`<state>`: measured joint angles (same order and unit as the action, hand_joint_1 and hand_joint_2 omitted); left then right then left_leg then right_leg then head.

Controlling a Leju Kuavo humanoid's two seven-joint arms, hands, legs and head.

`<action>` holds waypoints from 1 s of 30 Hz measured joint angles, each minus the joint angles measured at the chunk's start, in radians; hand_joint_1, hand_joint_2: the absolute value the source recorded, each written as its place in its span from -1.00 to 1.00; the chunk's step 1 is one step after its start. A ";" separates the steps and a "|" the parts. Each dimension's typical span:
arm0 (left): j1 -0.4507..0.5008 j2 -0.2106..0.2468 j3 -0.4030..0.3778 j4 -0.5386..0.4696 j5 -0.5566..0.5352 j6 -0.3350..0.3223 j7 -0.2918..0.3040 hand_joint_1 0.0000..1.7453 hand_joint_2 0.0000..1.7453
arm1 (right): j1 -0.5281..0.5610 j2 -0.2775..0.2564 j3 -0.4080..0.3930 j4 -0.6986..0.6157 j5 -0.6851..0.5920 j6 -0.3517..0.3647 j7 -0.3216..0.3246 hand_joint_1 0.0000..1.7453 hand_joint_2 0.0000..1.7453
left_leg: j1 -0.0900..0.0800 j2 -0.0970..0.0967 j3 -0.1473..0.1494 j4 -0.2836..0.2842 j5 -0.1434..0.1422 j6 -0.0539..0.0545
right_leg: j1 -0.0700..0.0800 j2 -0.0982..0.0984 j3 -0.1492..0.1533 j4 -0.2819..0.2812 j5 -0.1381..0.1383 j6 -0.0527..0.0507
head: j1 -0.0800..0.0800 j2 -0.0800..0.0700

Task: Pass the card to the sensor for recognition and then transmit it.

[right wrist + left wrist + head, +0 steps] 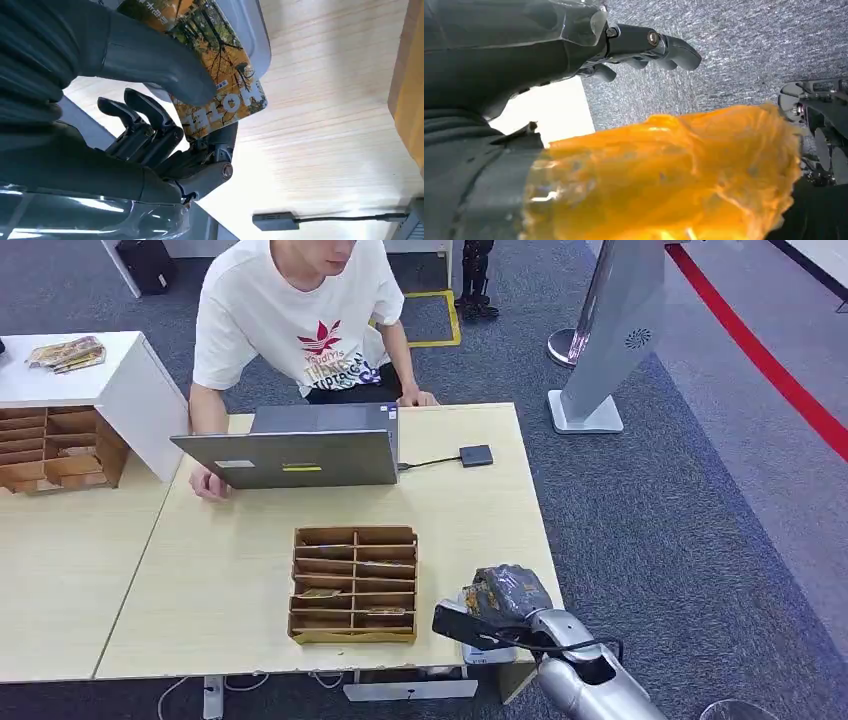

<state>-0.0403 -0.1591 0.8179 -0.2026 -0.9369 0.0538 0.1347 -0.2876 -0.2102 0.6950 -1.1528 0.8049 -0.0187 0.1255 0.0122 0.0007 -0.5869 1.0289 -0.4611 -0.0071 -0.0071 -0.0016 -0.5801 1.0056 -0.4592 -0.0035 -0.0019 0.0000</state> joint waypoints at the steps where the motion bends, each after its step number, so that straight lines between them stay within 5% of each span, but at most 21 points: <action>1: 0.000 0.000 0.000 0.000 0.000 0.000 0.000 -1.00 -1.00 | -0.001 0.000 0.000 0.001 0.000 0.000 0.000 1.00 1.00 | 0.000 0.000 0.000 0.000 0.000 0.000 | 0.000 0.000 0.000 0.000 0.000 0.000 | 0.000 0.000; 24: 0.000 0.000 0.000 0.000 0.000 0.000 0.000 -1.00 -1.00 | -0.004 0.000 0.005 0.005 0.002 -0.001 0.000 1.00 1.00 | 0.000 0.000 0.000 0.000 0.000 0.000 | 0.000 0.000 0.000 0.000 0.000 0.000 | 0.000 0.000; 30: 0.000 0.000 0.000 0.000 0.000 0.000 0.000 -1.00 -1.00 | 0.004 0.003 0.005 0.003 0.032 -0.052 0.002 1.00 1.00 | 0.000 0.000 0.000 0.000 0.000 0.000 | 0.000 0.000 0.000 0.000 0.000 0.000 | 0.000 0.000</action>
<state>-0.0399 -0.1591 0.8179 -0.2026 -0.9369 0.0534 0.1347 -0.2837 -0.2068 0.7004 -1.1498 0.8366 -0.0706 0.1270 0.0122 0.0006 -0.5871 1.0289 -0.4611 -0.0071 -0.0071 -0.0017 -0.5802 1.0056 -0.4592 -0.0035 -0.0019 0.0000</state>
